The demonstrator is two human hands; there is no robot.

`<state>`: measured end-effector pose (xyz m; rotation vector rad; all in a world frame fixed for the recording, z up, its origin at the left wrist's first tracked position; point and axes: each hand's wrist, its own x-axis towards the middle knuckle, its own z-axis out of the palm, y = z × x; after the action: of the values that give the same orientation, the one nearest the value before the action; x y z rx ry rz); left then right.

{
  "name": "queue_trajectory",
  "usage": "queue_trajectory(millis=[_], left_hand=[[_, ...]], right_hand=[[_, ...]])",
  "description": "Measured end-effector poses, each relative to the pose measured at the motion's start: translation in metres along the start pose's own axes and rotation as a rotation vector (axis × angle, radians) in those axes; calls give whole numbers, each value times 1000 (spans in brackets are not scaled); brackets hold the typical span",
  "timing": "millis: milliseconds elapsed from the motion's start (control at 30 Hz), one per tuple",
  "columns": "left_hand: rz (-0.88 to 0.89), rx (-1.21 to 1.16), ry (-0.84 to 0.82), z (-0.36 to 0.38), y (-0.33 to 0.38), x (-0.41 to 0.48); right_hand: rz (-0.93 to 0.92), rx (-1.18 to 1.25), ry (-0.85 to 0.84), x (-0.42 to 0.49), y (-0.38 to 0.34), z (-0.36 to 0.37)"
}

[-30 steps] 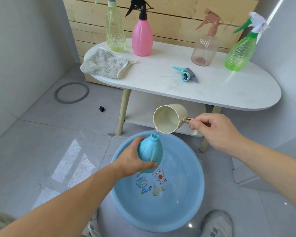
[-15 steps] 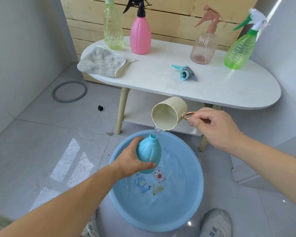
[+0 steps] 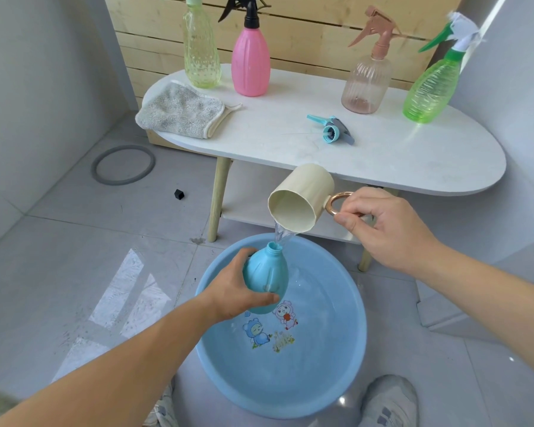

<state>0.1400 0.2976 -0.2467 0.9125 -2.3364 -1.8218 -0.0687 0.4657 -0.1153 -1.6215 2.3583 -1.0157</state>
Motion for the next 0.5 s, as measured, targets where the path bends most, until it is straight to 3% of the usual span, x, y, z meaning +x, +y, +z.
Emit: queue_trajectory(millis=[267, 500], left_hand=[[0, -6, -5, 0, -1, 0], [-4, -9, -10, 1, -2, 0]], right_hand=[[-167, -137, 51, 0, 3, 4], [-430, -275, 106, 3, 7, 9]])
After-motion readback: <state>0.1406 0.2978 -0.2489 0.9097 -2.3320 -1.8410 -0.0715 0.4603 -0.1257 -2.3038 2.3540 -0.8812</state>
